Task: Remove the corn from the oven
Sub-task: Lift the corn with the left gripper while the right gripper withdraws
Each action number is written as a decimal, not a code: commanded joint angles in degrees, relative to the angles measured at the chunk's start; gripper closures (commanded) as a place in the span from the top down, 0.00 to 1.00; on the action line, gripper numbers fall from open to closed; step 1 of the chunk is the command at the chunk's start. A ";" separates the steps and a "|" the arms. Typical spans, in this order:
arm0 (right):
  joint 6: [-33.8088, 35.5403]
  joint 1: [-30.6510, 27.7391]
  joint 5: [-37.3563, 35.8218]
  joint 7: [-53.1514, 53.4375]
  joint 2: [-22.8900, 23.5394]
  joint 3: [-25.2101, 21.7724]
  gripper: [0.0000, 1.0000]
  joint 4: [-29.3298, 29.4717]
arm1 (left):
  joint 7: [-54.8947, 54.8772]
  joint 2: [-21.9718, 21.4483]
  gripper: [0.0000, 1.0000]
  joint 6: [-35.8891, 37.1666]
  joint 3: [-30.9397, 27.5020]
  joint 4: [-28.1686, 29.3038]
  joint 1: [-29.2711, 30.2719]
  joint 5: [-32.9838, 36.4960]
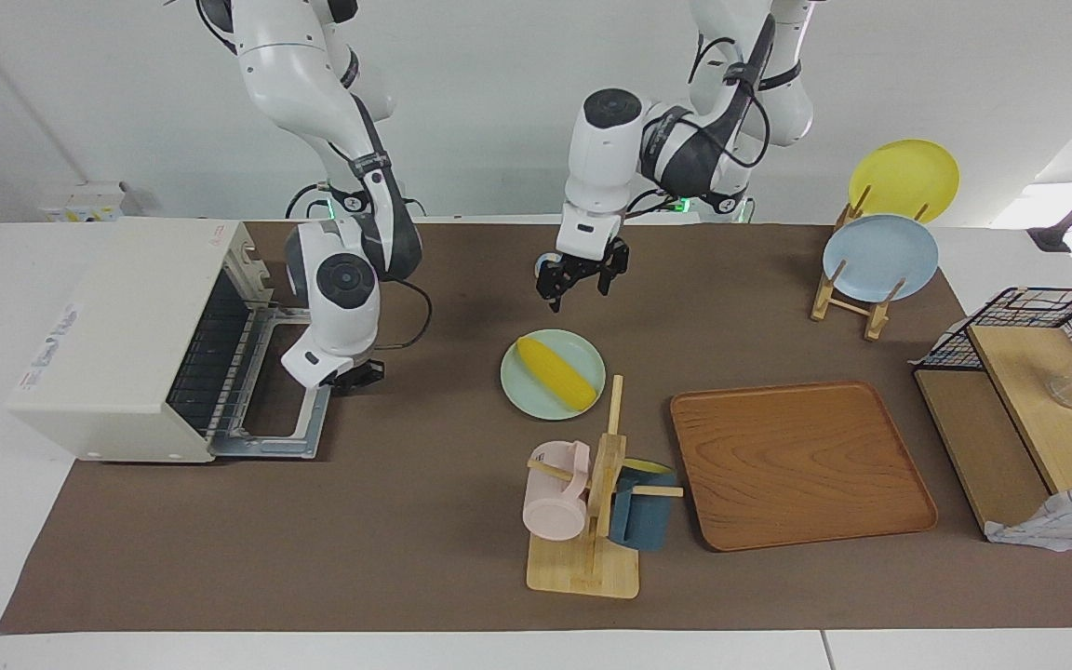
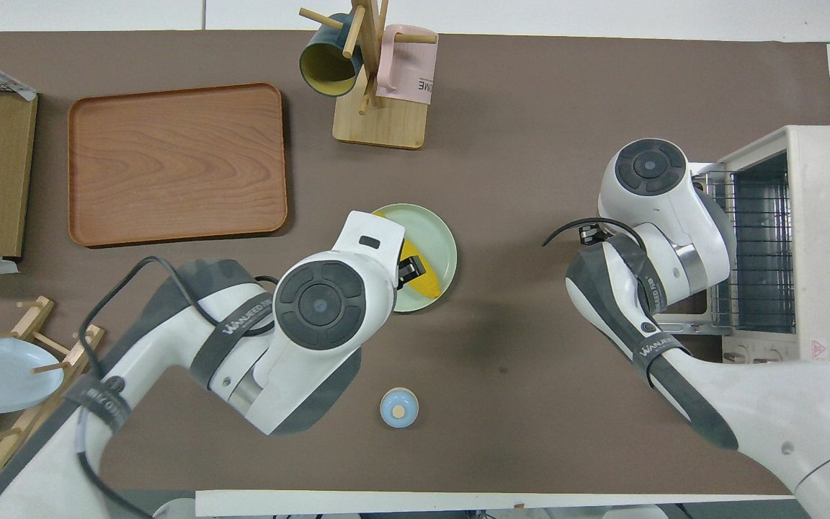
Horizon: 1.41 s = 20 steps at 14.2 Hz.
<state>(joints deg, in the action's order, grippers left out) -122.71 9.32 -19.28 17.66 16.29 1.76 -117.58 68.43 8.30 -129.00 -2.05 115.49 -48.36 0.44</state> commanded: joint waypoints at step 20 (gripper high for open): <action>27.93 -12.48 1.69 -25.48 -10.92 0.97 0.03 16.56 | -18.17 6.64 0.00 9.47 -1.90 -12.66 10.62 4.57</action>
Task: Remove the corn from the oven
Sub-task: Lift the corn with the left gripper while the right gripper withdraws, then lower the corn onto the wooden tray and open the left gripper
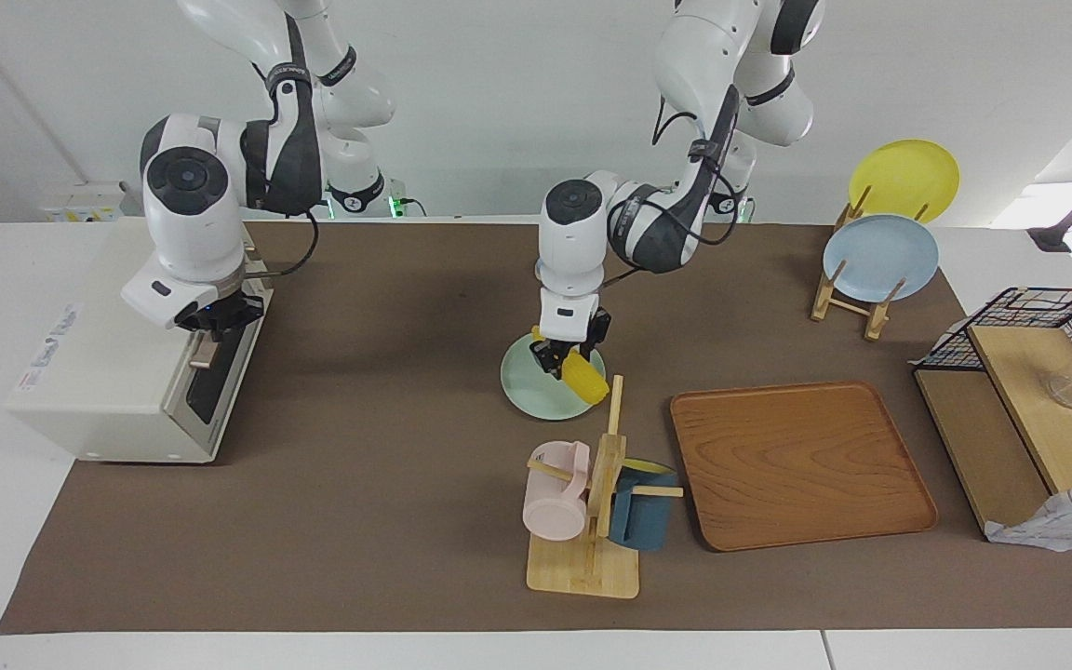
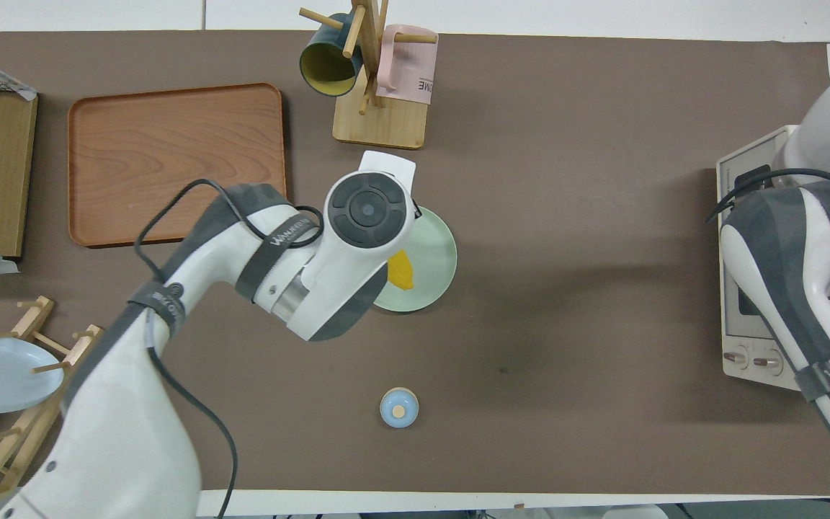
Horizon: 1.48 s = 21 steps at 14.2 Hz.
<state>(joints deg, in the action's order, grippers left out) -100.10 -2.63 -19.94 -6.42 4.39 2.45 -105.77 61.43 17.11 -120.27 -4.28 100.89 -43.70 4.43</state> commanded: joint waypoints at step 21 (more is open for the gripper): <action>18.09 -2.11 18.45 -0.88 -6.77 -4.91 1.00 15.07 | -51.23 -7.94 1.00 16.07 0.24 -2.02 30.43 -0.03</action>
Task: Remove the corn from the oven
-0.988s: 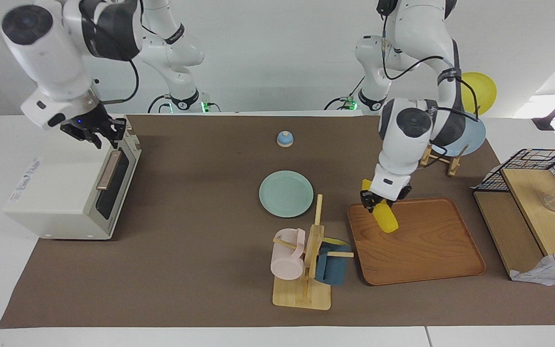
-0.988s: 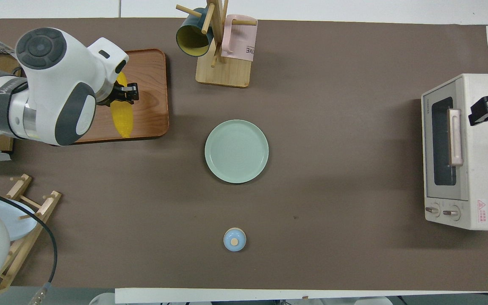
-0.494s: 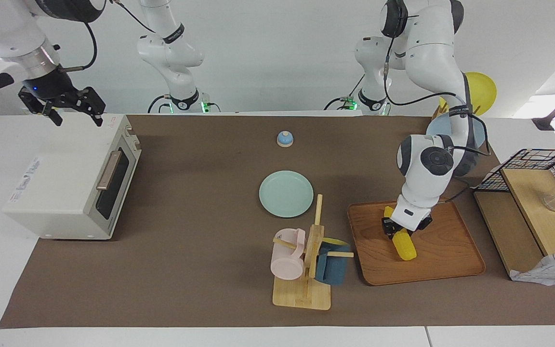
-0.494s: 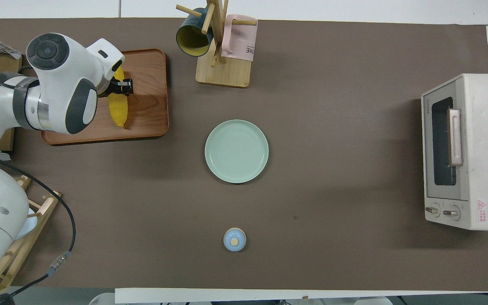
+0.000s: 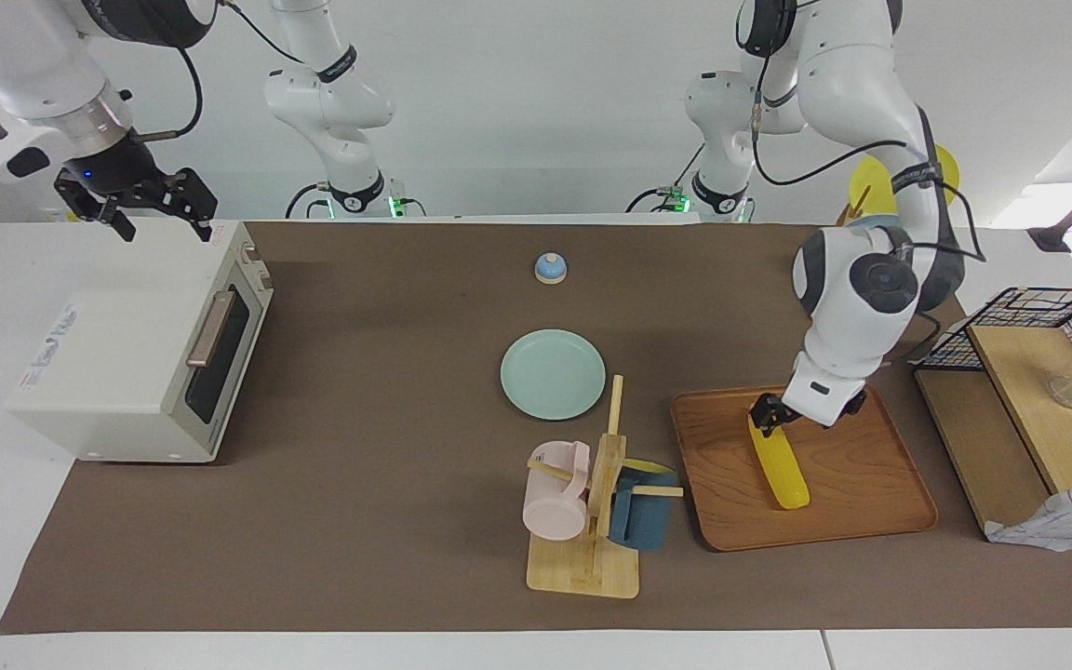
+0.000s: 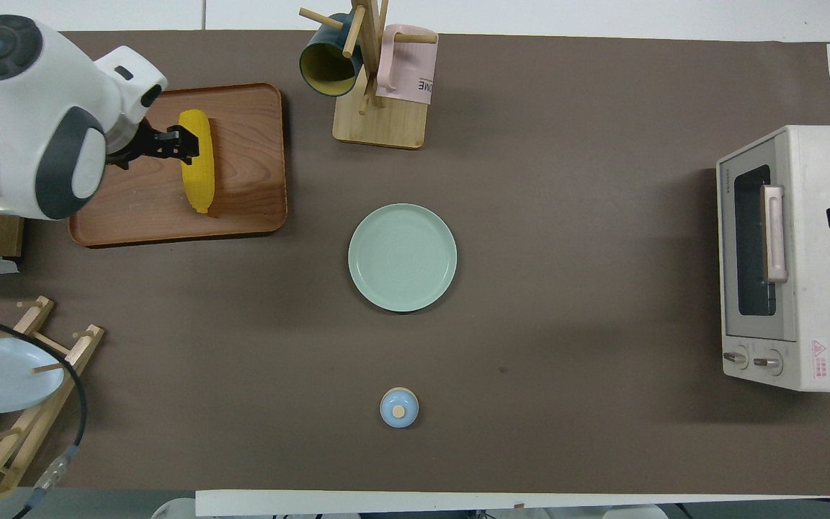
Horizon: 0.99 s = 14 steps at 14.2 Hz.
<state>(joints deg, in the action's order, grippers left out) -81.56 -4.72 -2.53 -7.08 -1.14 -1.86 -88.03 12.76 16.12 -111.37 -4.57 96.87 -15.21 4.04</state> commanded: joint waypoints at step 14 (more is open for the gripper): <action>0.87 0.32 1.12 -0.56 -1.32 -0.69 1.00 -2.76 | -12.85 -18.58 1.00 27.18 0.53 -5.29 6.51 -3.86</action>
